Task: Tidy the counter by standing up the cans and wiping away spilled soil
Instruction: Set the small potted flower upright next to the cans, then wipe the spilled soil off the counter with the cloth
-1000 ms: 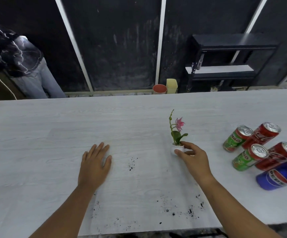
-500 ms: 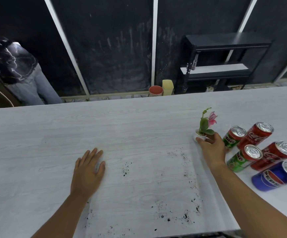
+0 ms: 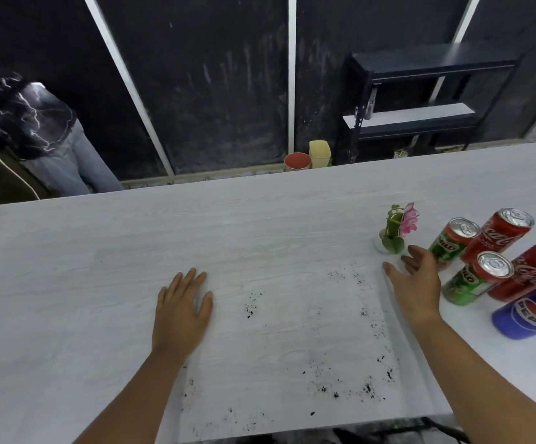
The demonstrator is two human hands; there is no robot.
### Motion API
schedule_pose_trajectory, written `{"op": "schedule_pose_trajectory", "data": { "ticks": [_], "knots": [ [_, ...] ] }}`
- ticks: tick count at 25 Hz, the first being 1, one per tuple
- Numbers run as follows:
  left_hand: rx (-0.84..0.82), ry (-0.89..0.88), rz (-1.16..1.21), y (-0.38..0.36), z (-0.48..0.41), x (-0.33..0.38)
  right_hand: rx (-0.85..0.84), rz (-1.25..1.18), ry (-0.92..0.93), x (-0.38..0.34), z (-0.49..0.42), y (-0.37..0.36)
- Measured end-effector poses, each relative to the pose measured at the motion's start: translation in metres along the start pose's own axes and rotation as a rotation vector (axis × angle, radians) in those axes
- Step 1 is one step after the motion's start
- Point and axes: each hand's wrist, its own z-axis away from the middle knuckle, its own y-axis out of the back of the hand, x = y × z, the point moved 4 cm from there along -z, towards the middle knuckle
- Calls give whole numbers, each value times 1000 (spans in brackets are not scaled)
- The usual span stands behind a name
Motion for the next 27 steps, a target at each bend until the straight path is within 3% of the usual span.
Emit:
{"op": "schedule_pose_trajectory", "data": {
  "ticks": [15, 20, 27],
  "knots": [
    [-54, 5, 131, 9, 44, 28, -108, 374, 85, 17, 166, 63],
    [-114, -236, 296, 2, 76, 113, 3, 275, 29, 25, 212, 100],
    [-293, -645, 452, -27, 131, 281, 251, 319, 59, 44, 275, 187]
  ]
}}
